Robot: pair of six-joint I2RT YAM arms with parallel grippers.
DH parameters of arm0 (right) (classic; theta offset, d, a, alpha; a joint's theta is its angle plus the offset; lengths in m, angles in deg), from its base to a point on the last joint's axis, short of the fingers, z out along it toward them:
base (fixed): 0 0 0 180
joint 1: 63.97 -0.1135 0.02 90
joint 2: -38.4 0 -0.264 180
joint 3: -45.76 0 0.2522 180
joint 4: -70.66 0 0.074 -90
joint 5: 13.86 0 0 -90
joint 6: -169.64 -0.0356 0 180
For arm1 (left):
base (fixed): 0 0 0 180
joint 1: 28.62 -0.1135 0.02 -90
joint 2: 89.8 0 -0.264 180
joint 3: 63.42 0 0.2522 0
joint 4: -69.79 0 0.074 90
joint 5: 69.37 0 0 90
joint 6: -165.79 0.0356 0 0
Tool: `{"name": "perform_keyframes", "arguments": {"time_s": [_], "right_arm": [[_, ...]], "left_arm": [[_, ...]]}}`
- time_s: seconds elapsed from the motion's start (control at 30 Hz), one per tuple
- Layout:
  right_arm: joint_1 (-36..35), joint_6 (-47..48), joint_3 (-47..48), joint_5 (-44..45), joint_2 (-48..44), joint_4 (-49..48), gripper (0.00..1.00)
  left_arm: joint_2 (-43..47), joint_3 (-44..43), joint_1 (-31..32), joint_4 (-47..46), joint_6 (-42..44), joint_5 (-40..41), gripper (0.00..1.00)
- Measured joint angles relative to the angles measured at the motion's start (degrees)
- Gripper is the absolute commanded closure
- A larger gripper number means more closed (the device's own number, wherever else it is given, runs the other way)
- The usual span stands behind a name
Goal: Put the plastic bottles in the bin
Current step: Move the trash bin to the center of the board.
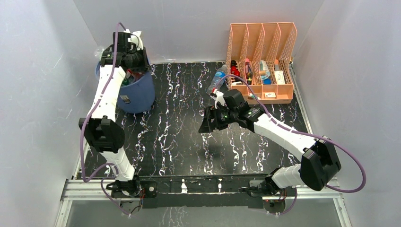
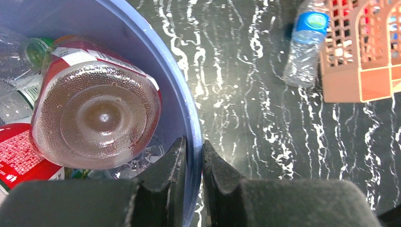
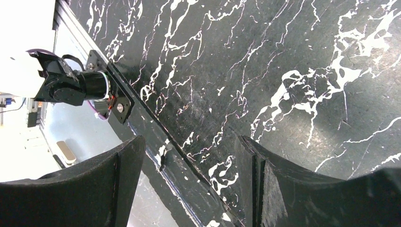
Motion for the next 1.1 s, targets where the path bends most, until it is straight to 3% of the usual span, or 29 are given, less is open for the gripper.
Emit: {"name": "perform_keyframes", "arguments": {"time_s": [0.37,0.67,0.7,0.77,0.9,1.1], "right_arm": [[1.27,1.11,0.7,0.46,-2.38,2.45,0.21],[1.7,1.27,0.7,1.57,-4.76,3.91,0.2],[1.79,1.29,0.7,1.68,-5.05,3.98,0.2],[1.99,1.31,0.7,1.75,-5.25,4.11,0.2],[2.29,1.33,0.7,1.77,-5.29,4.17,0.2],[2.34,1.42,0.7,1.75,-5.29,4.48,0.19]], "left_arm": [[-7.3,-8.94,14.1,0.13,-1.16,0.33,1.0],[-9.22,-10.62,21.33,-1.92,-1.55,0.83,0.99],[-9.42,-10.84,21.62,-1.86,-1.57,1.01,0.94],[-9.9,-11.56,22.1,-1.7,-1.55,1.42,0.73],[-10.01,-11.74,22.51,-1.73,-1.99,1.01,0.48],[-9.01,-11.74,23.02,-1.92,-2.56,-1.25,0.32]]}}
